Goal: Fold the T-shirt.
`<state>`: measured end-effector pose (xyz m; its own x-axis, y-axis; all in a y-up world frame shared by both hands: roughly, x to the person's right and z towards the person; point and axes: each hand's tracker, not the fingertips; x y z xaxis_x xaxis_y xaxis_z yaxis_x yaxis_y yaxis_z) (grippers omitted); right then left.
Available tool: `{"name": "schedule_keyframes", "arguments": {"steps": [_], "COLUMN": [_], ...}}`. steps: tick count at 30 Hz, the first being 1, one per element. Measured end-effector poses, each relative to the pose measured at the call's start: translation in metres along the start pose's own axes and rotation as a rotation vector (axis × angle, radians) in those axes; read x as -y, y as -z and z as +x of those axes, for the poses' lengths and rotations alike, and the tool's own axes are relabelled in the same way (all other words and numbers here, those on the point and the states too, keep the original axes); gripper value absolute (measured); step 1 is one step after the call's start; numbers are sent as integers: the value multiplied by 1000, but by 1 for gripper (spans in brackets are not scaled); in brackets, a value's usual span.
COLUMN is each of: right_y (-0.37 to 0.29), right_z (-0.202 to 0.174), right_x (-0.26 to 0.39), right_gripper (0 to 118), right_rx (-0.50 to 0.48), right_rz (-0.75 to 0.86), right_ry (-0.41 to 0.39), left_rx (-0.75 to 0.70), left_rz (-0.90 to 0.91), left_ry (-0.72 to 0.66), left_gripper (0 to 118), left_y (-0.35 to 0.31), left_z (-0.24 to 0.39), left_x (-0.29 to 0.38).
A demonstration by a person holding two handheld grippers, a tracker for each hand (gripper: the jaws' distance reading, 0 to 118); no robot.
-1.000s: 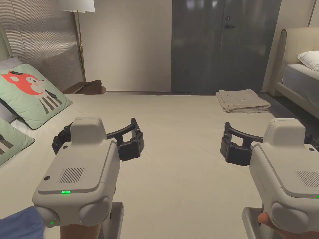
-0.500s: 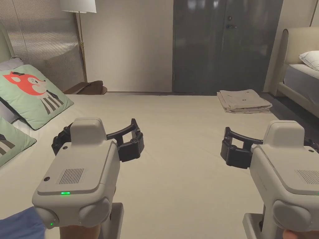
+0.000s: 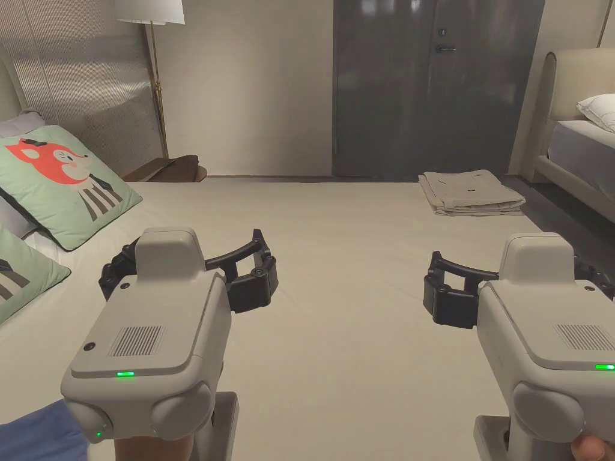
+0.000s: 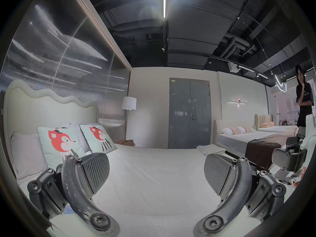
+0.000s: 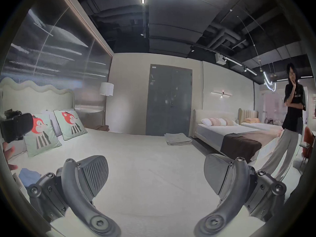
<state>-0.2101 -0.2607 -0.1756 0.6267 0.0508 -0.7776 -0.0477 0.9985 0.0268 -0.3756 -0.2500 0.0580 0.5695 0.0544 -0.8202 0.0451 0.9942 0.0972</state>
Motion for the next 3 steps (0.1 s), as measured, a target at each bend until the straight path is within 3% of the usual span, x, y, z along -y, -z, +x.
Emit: {"name": "schedule_keyframes", "arguments": {"steps": [3], "right_y": [0], "right_z": [-3], "right_x": [1], "right_gripper": [114], "right_rx": [16], "right_rz": [13], "right_ry": [-17], "left_rx": [1], "left_rz": [-2], "left_ry": [-2], "left_gripper": [111], "left_y": [0], "left_z": [0], "left_x": [0]}}
